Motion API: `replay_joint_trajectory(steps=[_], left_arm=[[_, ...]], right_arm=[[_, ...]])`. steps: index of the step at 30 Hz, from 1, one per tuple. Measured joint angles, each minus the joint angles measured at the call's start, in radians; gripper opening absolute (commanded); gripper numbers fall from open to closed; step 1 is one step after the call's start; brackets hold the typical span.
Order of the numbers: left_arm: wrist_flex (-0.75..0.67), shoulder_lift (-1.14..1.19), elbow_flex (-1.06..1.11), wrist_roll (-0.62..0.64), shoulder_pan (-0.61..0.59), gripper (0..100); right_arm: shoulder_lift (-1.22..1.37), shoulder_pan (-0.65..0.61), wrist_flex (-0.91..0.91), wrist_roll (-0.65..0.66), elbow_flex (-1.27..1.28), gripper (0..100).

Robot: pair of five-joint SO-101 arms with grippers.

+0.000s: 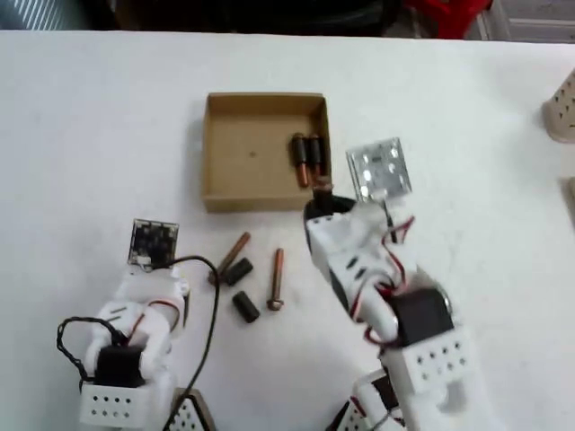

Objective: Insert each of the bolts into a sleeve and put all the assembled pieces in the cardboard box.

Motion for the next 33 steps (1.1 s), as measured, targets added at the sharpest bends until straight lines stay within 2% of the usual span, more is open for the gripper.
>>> replay_joint_trajectory(steps=[18,28,33], left_arm=[[0.000,0.000,0.000,0.000,-0.021,2],[0.000,0.000,0.000,0.000,-0.021,2],[0.000,0.000,0.000,0.000,-0.021,2]], right_arm=[[0.776,0.000,-0.014,0.002,-0.486,1.8],[1.079,0.000,-0.353,0.002,-0.517,1.8],[1.162,0.000,-0.448,0.002,-0.517,1.8]])
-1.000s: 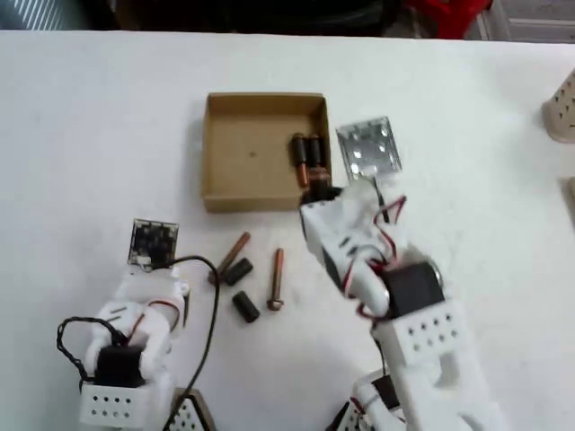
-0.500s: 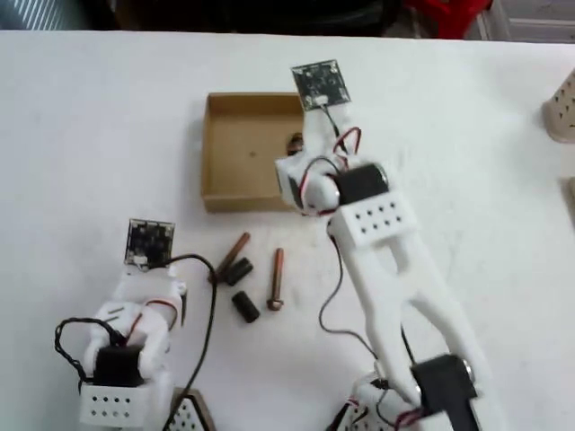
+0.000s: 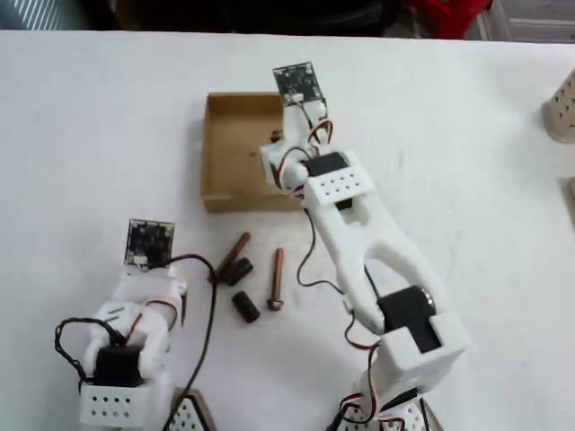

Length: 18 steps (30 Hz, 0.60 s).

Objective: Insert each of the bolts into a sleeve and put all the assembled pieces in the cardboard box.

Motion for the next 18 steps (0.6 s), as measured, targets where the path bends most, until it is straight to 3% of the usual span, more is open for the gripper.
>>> replay_joint_trajectory(steps=[18], left_arm=[[0.000,0.000,0.000,0.000,0.000,2]], right_arm=[[0.198,-0.002,-0.216,0.000,-0.006,1.8]])
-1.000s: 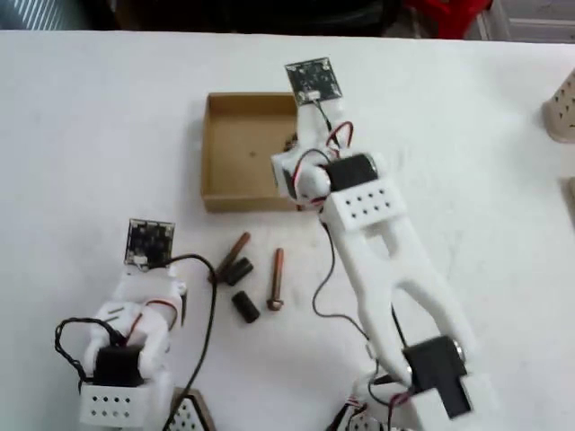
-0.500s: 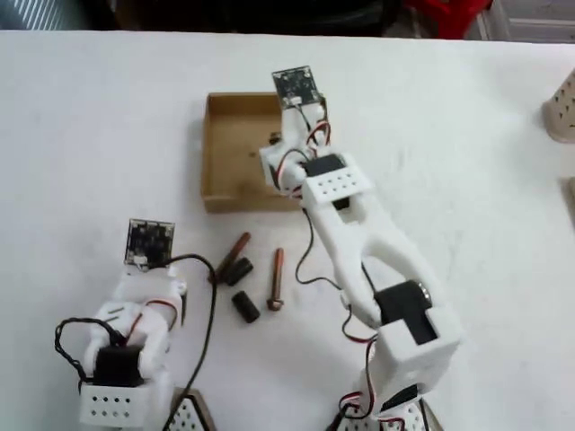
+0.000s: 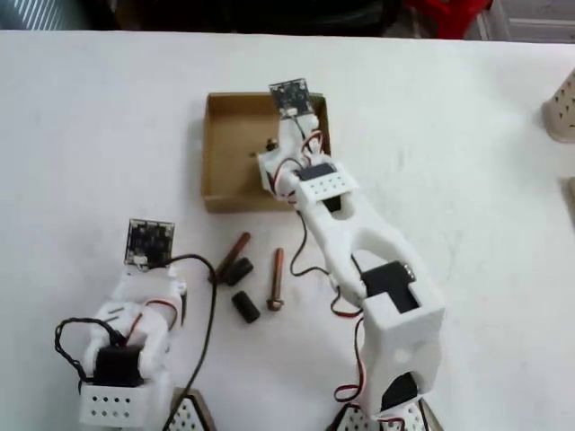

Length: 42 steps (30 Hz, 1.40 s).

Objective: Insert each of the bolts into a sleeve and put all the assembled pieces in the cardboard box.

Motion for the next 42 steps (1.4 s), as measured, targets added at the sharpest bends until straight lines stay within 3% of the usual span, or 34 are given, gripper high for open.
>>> replay_joint_trajectory(steps=[4,9,11,18,24,31,37,42], left_arm=[[0.000,0.000,0.000,0.000,0.000,2],[0.000,0.000,0.000,0.000,0.000,2],[0.000,0.000,0.000,0.000,0.000,2],[0.000,0.000,0.000,0.000,0.000,2],[0.000,0.000,0.000,0.000,0.000,2],[0.000,0.000,0.000,0.000,0.000,2],[0.000,0.000,0.000,0.000,0.000,2],[0.000,0.000,0.000,0.000,0.000,2]], right_arm=[[0.014,0.000,-0.006,0.000,0.000,4.3],[0.014,0.000,-0.006,0.000,0.000,21.4],[0.011,0.000,-0.006,0.000,-0.002,23.8],[0.011,0.002,0.002,0.000,-0.002,14.8],[-0.103,0.002,0.132,0.000,-0.002,5.0],[-0.331,0.000,0.381,0.008,-0.002,1.9],[-0.451,-0.038,0.658,0.190,-0.002,1.7],[-0.520,-0.095,0.868,0.247,-0.002,1.7]])
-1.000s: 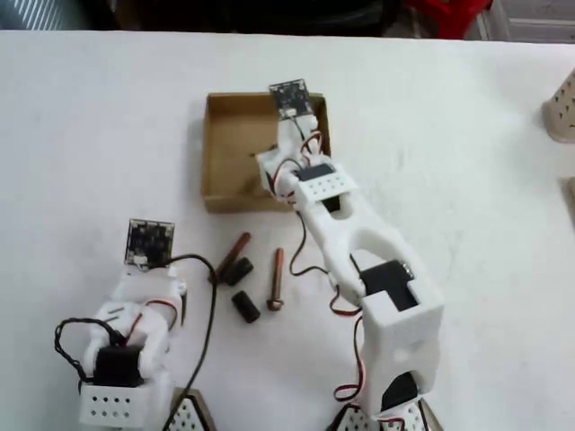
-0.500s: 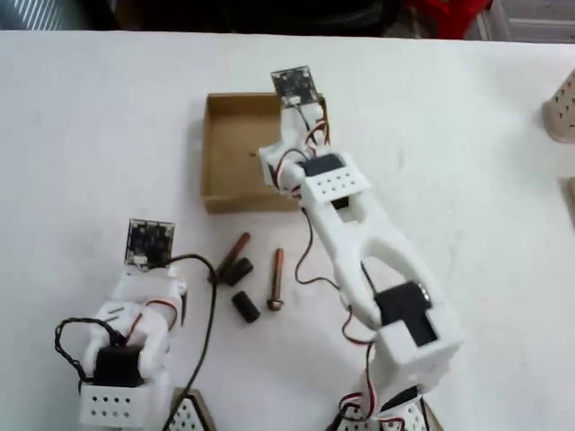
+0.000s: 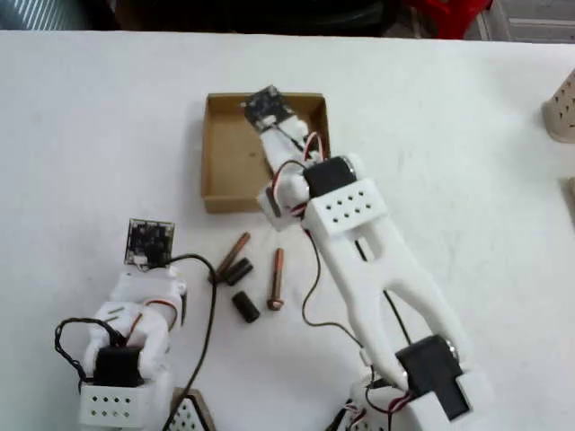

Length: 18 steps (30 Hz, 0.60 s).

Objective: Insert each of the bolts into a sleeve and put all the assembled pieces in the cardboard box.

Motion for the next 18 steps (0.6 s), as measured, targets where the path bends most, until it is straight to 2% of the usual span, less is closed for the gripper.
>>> replay_joint_trajectory(steps=[6,12,18], left_arm=[[0.000,0.000,0.000,0.000,0.000,2],[0.000,0.000,0.000,0.000,0.000,2],[0.000,0.000,0.000,0.000,0.000,2]], right_arm=[[-0.107,-0.068,0.063,0.017,0.055,1.7],[-0.242,-0.212,0.054,0.141,0.221,1.7],[-0.313,-0.278,-0.041,0.253,0.365,1.9]])
